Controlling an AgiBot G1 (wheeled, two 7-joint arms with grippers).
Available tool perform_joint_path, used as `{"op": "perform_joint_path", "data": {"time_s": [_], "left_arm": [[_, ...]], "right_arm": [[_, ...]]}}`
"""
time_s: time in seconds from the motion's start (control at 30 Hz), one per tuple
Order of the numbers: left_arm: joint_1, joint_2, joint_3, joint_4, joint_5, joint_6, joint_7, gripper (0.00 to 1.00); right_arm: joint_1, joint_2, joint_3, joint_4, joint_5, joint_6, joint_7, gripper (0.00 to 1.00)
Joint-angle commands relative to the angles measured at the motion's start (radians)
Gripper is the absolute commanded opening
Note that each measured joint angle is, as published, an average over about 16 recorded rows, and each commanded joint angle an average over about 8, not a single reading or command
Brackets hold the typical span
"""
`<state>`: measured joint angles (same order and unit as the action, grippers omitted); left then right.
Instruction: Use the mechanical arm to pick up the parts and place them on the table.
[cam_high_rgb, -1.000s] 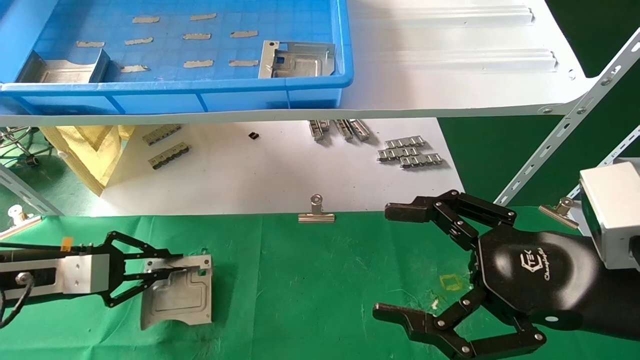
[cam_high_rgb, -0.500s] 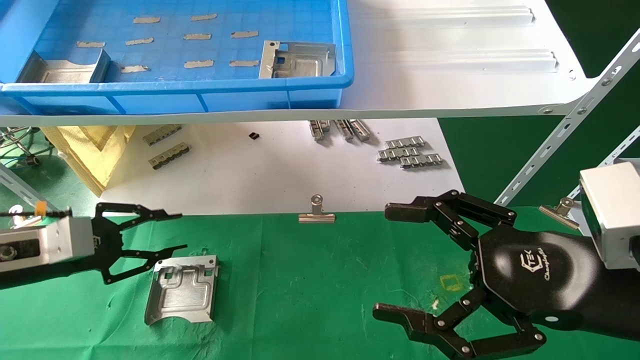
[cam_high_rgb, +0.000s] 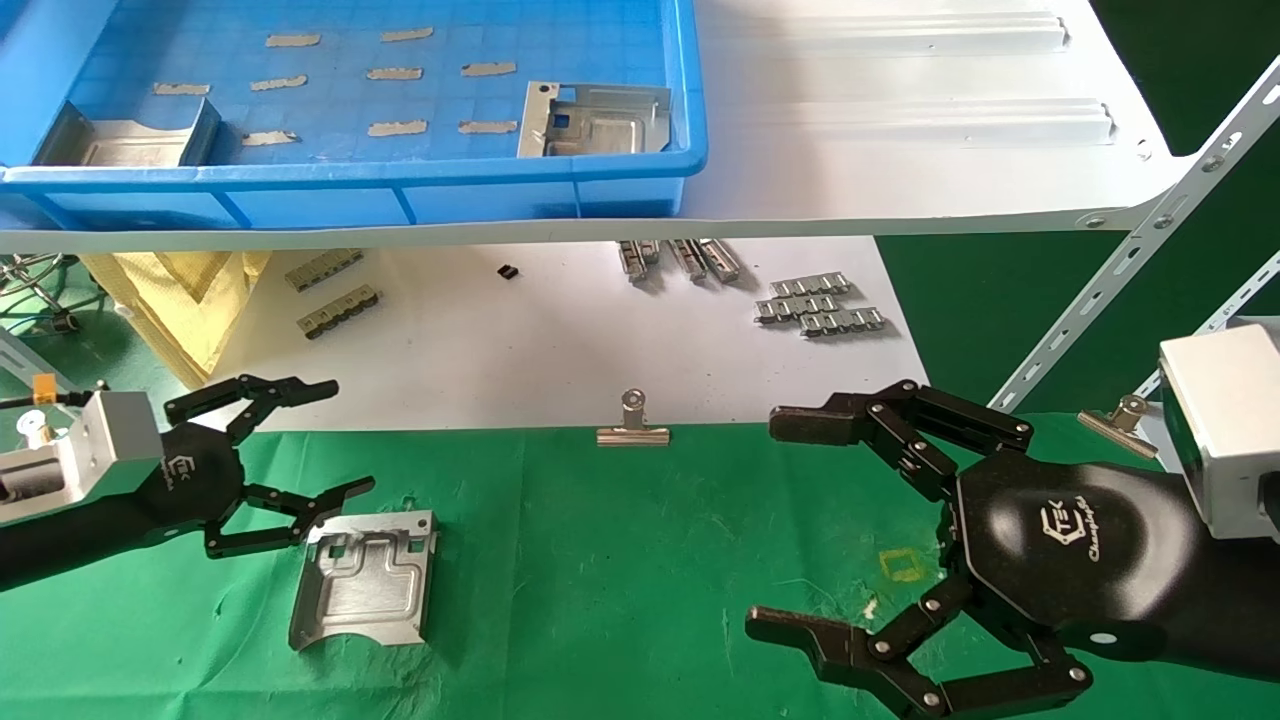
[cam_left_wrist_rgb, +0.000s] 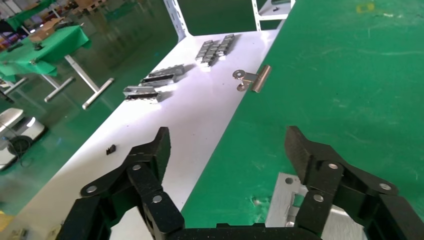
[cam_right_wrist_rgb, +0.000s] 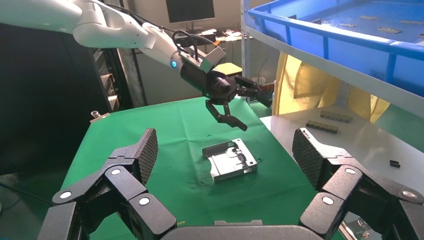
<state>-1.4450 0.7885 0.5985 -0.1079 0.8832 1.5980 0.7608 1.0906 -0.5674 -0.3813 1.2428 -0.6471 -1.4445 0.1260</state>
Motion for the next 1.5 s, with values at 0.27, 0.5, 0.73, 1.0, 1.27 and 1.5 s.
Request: {"op": "perform_joint_path", "data": {"time_s": [0.27,0.5,0.73,1.0,1.27,1.5], "left_arm": [[0.012,-0.01,-0.011,-0.065,0.004,-0.005,-0.036,1.0],[0.055,-0.03,-0.049,-0.2,-0.015,-0.017,-0.147,1.0],[0.1,-0.051,-0.087,-0.337,-0.034,-0.029,-0.259,1.0],[0.15,-0.074,-0.13,-0.494,-0.056,-0.043,-0.388,1.0],[0.201,-0.098,-0.173,-0.651,-0.078,-0.056,-0.517,1.0],[0.245,-0.119,-0.212,-0.789,-0.098,-0.068,-0.63,1.0]], "right_arm": [[0.0,0.0,0.0,0.0,0.0,0.0,0.0,1.0],[0.0,0.0,0.0,0.0,0.0,0.0,0.0,1.0],[0.0,0.0,0.0,0.0,0.0,0.0,0.0,1.0],[0.0,0.0,0.0,0.0,0.0,0.0,0.0,1.0],[0.0,0.0,0.0,0.0,0.0,0.0,0.0,1.0],[0.0,0.0,0.0,0.0,0.0,0.0,0.0,1.0]]}}
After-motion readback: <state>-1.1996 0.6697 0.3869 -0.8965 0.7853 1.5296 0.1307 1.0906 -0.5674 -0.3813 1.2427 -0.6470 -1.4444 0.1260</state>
